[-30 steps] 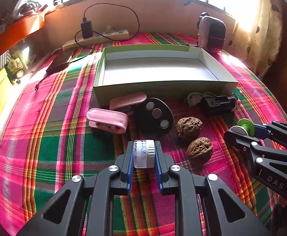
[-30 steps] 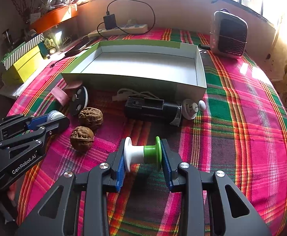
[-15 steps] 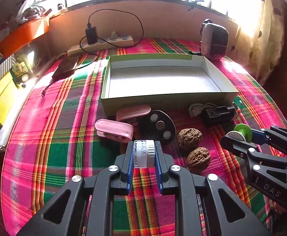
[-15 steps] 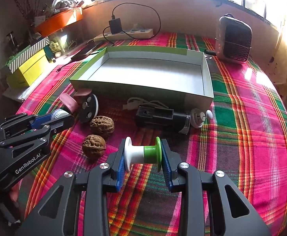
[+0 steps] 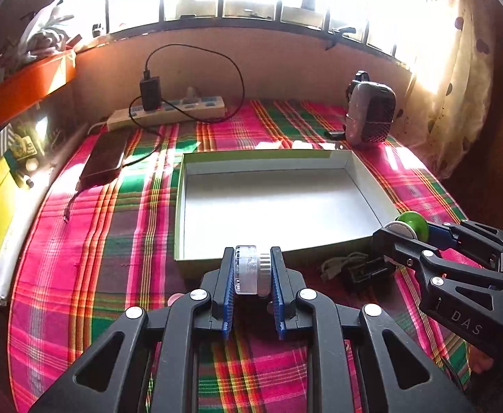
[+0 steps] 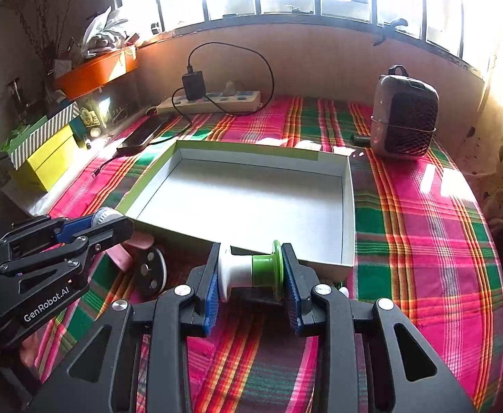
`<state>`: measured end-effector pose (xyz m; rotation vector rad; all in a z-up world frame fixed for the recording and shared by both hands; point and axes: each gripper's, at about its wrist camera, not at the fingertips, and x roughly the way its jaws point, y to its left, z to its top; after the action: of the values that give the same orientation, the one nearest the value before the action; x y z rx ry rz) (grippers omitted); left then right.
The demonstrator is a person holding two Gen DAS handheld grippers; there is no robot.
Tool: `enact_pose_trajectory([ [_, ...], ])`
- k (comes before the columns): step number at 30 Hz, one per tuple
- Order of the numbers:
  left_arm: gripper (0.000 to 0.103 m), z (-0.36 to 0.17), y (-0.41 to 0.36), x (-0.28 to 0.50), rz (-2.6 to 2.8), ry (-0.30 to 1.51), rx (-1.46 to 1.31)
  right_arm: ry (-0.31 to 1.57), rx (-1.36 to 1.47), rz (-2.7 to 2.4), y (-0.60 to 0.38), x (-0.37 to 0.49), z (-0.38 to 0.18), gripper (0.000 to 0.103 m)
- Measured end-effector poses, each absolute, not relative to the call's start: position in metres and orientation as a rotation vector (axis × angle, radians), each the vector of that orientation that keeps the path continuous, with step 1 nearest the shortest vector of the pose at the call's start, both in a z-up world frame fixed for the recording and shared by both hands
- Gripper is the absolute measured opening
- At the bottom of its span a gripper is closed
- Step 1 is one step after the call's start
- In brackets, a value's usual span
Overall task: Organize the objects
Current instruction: 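Carry the white cylinder in the left gripper while the right gripper carries the spool over the tray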
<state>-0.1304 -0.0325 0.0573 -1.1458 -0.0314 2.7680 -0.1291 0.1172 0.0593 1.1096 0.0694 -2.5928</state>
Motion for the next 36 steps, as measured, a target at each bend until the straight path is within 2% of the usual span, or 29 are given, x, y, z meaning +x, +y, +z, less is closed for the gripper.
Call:
enact_pose_trajectory([
  [9, 0.017, 0.058, -0.034, -0.174, 2.774, -0.024, -1.141, 0.059, 1.143, -2.604, 0.107, -0.175, 0.056, 0.033],
  [22, 0.017, 0.033, -0.028, -0.233, 2.747, 0.007, -1.232, 0.04, 1.237, -2.576, 0.095, -0.24, 0.033, 0.033],
  [36, 0.017, 0.014, -0.028, -0.265, 2.734, 0.026, -1.303, 0.074, 1.28, -2.582, 0.086, -0.271, 0.017, 0.033],
])
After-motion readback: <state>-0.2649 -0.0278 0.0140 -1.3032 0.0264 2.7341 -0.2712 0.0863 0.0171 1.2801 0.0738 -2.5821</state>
